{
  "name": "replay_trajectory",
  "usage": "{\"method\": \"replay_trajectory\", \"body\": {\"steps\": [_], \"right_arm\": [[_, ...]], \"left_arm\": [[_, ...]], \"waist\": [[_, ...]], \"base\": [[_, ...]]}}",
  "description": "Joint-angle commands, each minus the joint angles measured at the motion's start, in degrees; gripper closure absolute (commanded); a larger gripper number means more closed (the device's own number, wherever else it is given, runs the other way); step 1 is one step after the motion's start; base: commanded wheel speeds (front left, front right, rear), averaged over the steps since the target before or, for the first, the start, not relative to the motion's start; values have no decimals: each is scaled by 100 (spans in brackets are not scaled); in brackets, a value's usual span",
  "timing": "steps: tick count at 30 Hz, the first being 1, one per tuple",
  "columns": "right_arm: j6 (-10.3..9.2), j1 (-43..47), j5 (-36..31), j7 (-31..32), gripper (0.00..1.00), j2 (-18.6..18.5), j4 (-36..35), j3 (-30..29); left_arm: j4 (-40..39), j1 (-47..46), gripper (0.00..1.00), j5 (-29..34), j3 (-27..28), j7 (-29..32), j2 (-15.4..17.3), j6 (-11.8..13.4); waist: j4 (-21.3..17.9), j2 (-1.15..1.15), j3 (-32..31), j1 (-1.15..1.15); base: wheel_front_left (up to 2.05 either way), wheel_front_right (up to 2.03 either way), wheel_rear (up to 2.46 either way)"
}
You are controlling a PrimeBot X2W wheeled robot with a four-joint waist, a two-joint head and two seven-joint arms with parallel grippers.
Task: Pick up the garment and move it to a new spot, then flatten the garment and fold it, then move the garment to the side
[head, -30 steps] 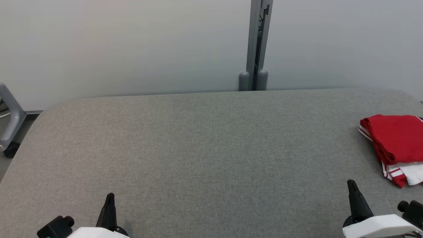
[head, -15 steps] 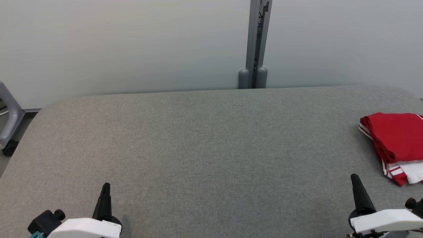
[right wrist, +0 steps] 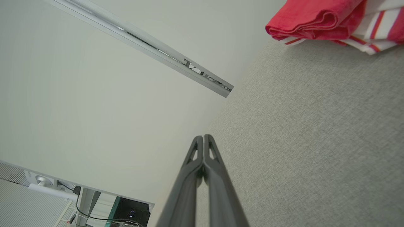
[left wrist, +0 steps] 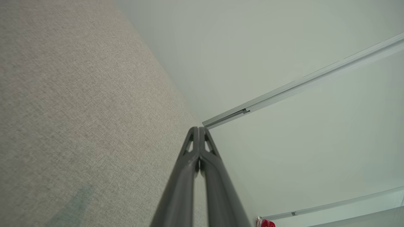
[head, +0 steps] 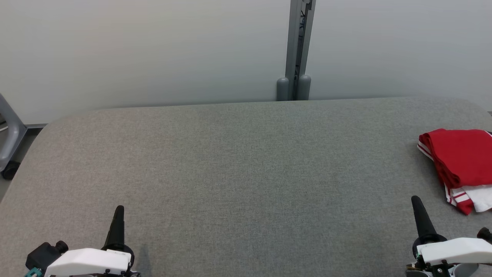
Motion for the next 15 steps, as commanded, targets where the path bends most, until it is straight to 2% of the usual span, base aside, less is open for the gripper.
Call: {"method": "replay_trajectory", "body": {"steps": [1, 15], "right_arm": [[2, -142, 207, 58, 100, -53, -95, -42], [2, -201, 925, 248, 100, -62, -161, -119]], "left_arm": [[-74, -202, 100, -182, 65, 47, 25, -67], [-98, -317, 100, -826, 206, 236, 14, -204]], "waist": [[-2, 0, 9, 0], [-16, 0, 62, 0]], "base": [[0, 0, 0], [0, 0, 0]]}}
